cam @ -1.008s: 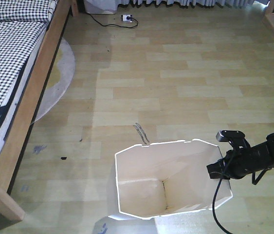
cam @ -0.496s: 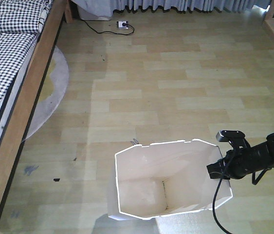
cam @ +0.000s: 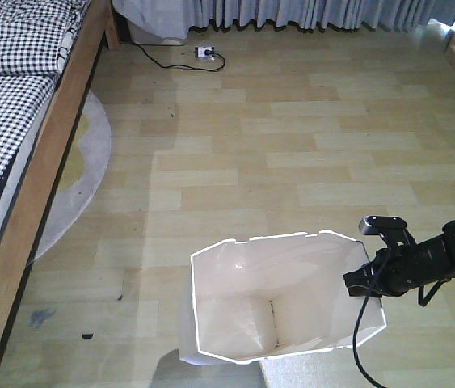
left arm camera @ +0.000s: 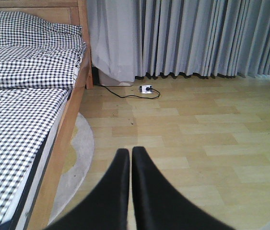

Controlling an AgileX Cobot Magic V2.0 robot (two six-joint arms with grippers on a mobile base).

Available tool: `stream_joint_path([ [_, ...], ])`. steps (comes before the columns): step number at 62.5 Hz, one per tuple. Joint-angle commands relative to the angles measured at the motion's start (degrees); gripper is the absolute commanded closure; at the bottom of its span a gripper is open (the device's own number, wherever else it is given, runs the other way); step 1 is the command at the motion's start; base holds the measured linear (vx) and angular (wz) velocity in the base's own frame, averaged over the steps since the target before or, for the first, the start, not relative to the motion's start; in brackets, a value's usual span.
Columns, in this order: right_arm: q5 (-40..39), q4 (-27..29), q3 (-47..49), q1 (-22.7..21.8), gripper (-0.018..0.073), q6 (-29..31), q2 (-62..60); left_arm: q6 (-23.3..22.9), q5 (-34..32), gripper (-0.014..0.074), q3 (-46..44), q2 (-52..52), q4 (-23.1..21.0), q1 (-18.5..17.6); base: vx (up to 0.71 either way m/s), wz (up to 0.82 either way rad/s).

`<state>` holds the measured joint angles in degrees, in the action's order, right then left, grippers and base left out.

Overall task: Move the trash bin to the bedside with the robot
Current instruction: 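Drag the held bin across the floor toward the bed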

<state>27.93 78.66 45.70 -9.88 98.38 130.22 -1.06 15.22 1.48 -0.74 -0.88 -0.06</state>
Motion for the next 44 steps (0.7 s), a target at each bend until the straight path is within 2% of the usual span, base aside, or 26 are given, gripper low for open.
stream_joint_path([
  [1,12.17,2.37,0.45,-0.09,0.0564,-0.12,-4.1,-0.25,-3.98,0.0603,1.07,-0.8,-0.21,-0.12,0.24,0.0],
  [44,12.17,2.37,0.45,-0.09,0.0564,-0.12,-4.1,-0.25,-3.98,0.0603,1.07,-0.8,-0.21,-0.12,0.25,-0.03],
])
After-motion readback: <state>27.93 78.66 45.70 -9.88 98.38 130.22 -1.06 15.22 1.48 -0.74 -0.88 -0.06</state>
